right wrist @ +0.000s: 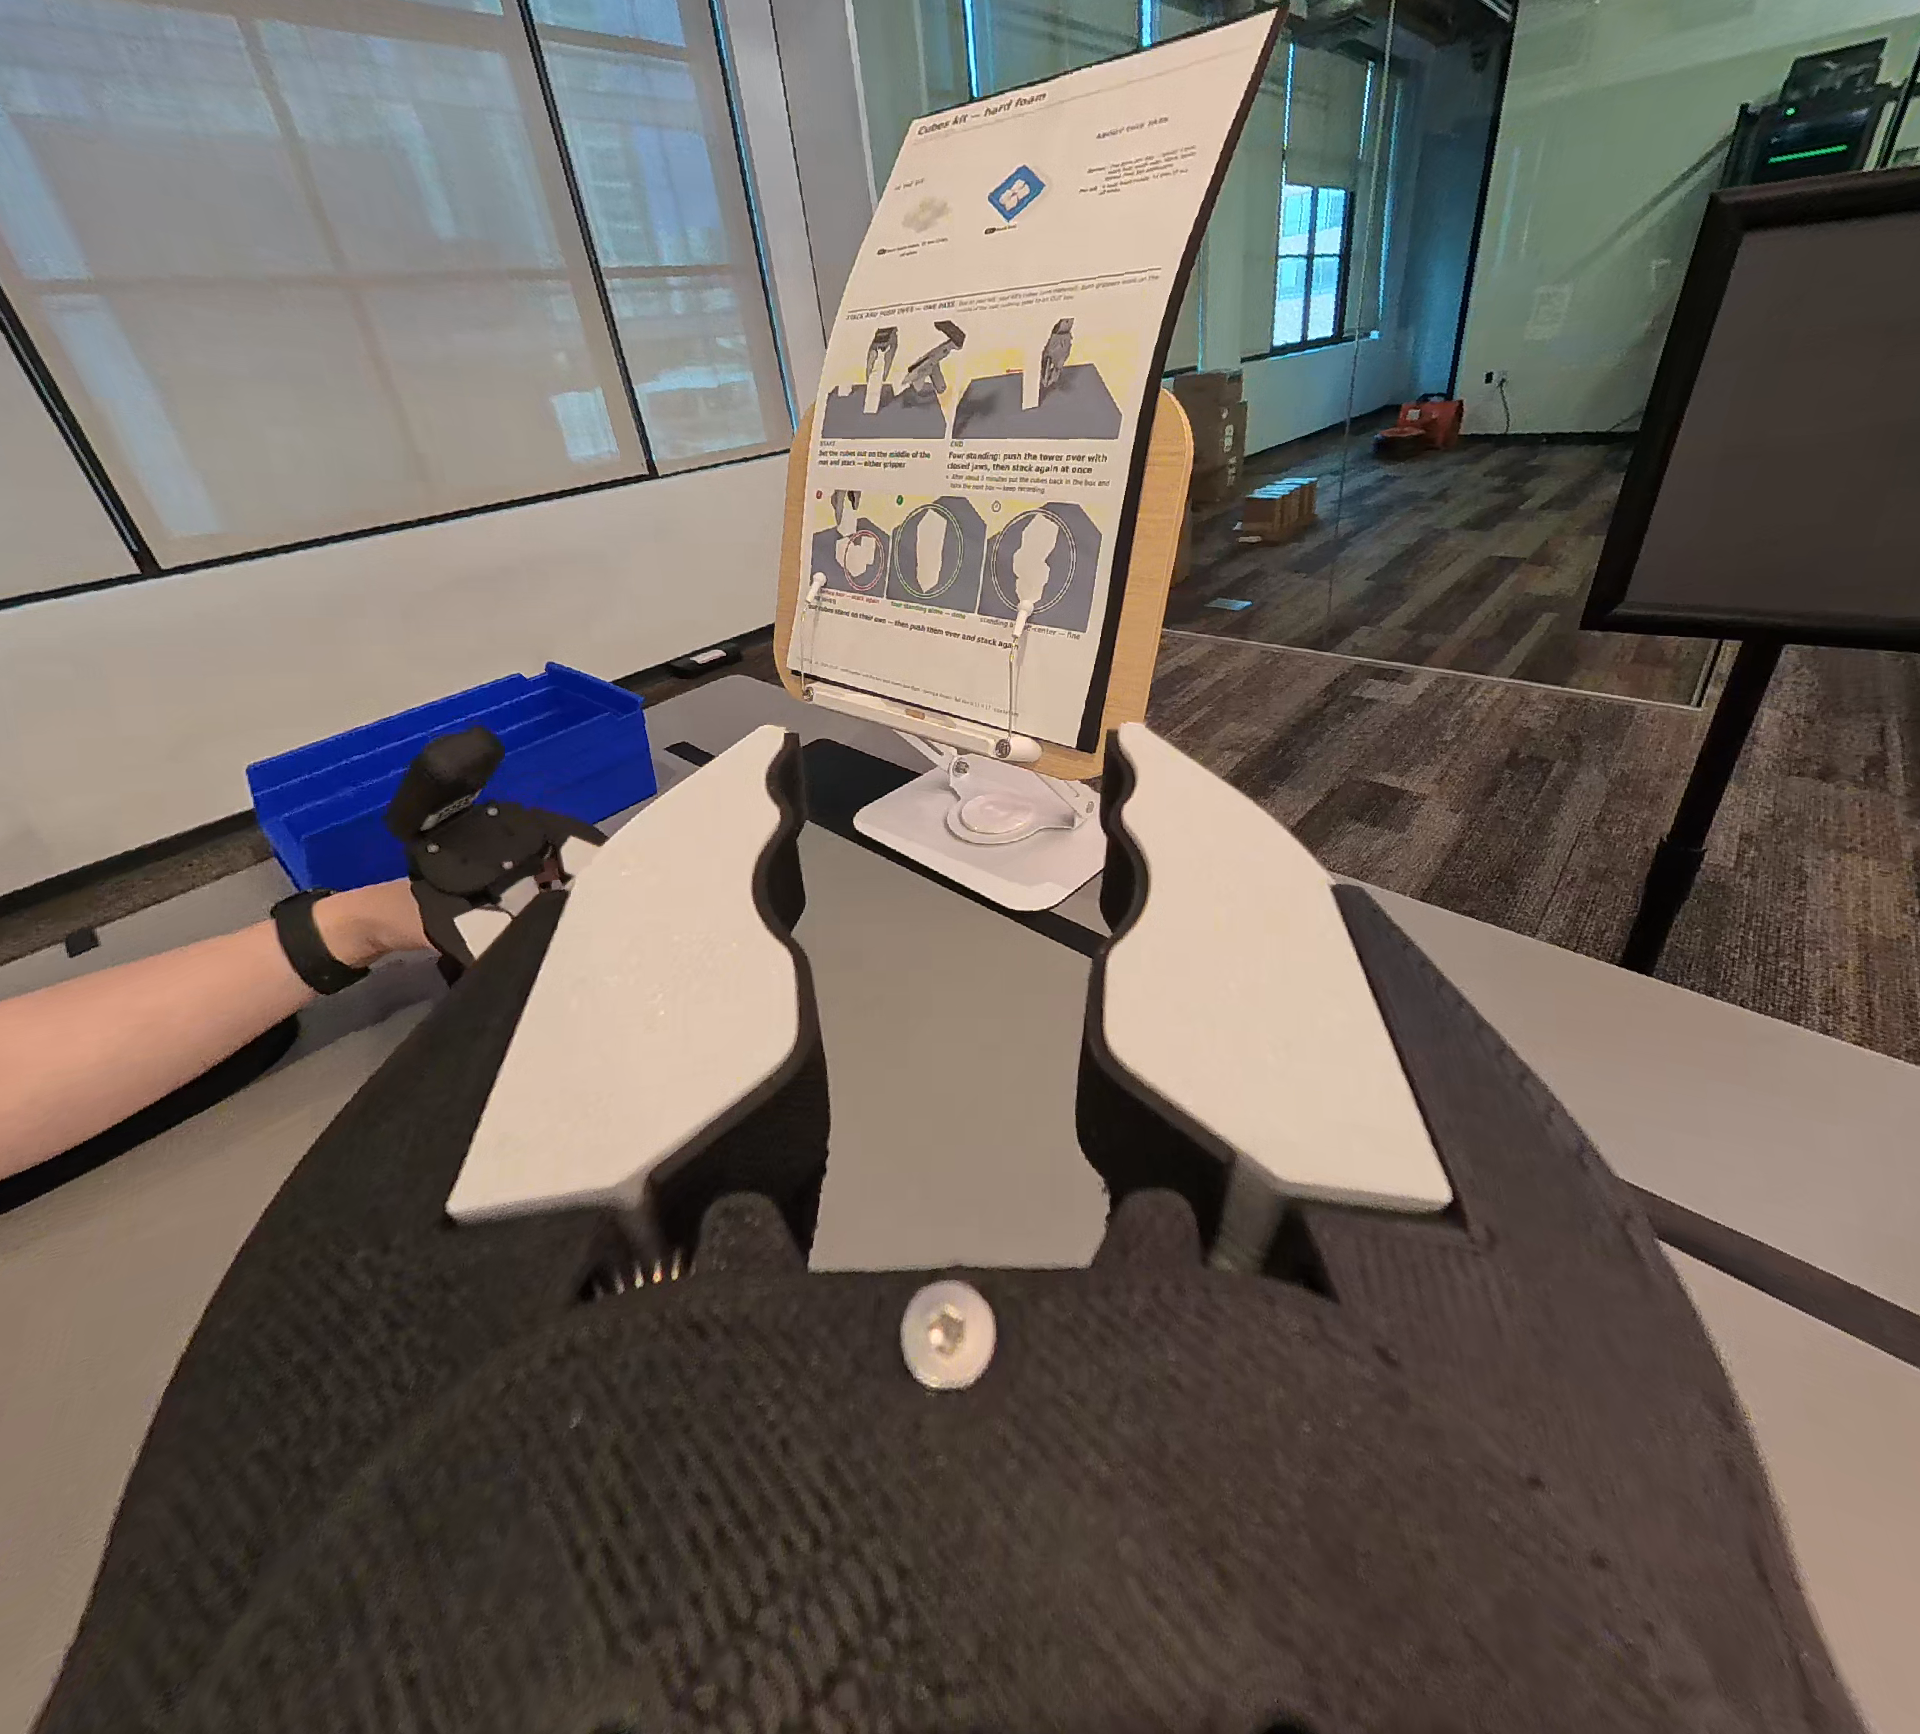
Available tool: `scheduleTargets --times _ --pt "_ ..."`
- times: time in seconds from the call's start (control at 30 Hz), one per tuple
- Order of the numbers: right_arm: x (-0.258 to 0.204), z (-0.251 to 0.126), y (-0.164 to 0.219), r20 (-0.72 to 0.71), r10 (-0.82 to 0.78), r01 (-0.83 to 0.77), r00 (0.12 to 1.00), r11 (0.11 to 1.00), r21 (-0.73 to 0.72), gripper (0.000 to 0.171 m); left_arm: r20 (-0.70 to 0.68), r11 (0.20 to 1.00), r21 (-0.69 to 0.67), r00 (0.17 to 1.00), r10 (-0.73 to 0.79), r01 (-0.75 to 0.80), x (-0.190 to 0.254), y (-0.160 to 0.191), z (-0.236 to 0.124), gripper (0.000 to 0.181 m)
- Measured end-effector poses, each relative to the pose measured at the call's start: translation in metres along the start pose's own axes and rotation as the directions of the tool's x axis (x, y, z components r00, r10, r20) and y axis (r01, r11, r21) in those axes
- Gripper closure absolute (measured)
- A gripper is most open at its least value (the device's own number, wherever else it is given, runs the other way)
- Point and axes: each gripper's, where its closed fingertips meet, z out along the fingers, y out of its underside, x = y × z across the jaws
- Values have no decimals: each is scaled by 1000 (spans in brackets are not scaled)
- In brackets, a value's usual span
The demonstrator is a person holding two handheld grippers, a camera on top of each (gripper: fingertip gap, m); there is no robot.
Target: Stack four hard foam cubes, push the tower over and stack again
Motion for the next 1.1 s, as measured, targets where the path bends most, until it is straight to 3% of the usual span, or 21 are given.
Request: scheduleTargets --times 0.27,0.33,0.4,0.5,0.6,0.67,0.77,0.87,1.1 --pt "0 3 3 7 8 -8 1000 1000 -5 116 -34 998 -20 998 54 -55 -2 12 10 94" --pt "1 3 4 5 10 -10 1000 1000 -6 116 -43 998 -27 998 54 -56 -1 15 14 100" --pt "3 3 5 3 14 -14 1000 1000 -7 116 -66 997 -45 996 60 -63 3 17 16 117" --pt "6 1 5 -4 20 -20 1000 1000 -3 116 -84 998 -34 995 46 -49 5 14 15 118" --pt "8 -1 4 -9 28 -28 1000 1000 6 116 -83 999 37 996 19 -16 6 -5 5 119" --pt "9 -1 4 -12 30 -30 999 1000 10 116 -16 991 133 1000 -5 7 -1 -34 -4 119" --pt "9 1 4 -9 31 -31 999 999 10 116 -25 972 234 999 -30 35 12 -74 -3 119" --pt "9 5 8 -8 31 -31 1000 1000 -6 116 -49 979 203 999 11 -1 29 -86 17 119" --pt "13 6 13 -7 50 -50 999 999 -20 116 -67 994 99 996 55 -48 41 -74 47 118"
